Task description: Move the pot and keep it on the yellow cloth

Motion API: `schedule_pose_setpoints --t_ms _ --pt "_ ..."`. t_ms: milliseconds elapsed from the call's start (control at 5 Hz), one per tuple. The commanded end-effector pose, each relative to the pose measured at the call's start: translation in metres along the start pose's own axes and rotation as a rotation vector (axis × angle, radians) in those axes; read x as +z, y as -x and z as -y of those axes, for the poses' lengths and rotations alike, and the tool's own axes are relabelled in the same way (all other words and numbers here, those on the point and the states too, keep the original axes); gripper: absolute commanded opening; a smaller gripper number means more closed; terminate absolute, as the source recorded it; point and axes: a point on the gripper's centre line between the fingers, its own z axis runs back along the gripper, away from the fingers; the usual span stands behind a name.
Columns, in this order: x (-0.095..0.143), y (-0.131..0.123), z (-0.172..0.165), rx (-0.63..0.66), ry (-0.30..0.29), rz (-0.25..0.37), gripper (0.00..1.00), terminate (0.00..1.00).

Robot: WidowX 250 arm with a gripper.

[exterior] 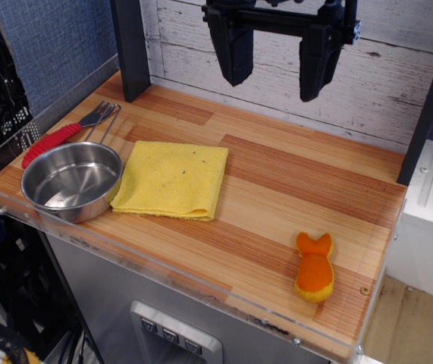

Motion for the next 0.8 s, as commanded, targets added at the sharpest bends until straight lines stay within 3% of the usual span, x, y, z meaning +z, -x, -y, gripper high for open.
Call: schedule_pose_setpoints --t_ms 0,200,600 --pt "0.0 0.0 0.0 0.0 0.0 0.0 1.0 0.0" --pt "0.001 0.007 -0.038 0.094 -0.03 -0.011 1.0 0.0" --pt "-0.028 0.014 -0.141 0.176 -0.053 -0.068 1.0 0.0"
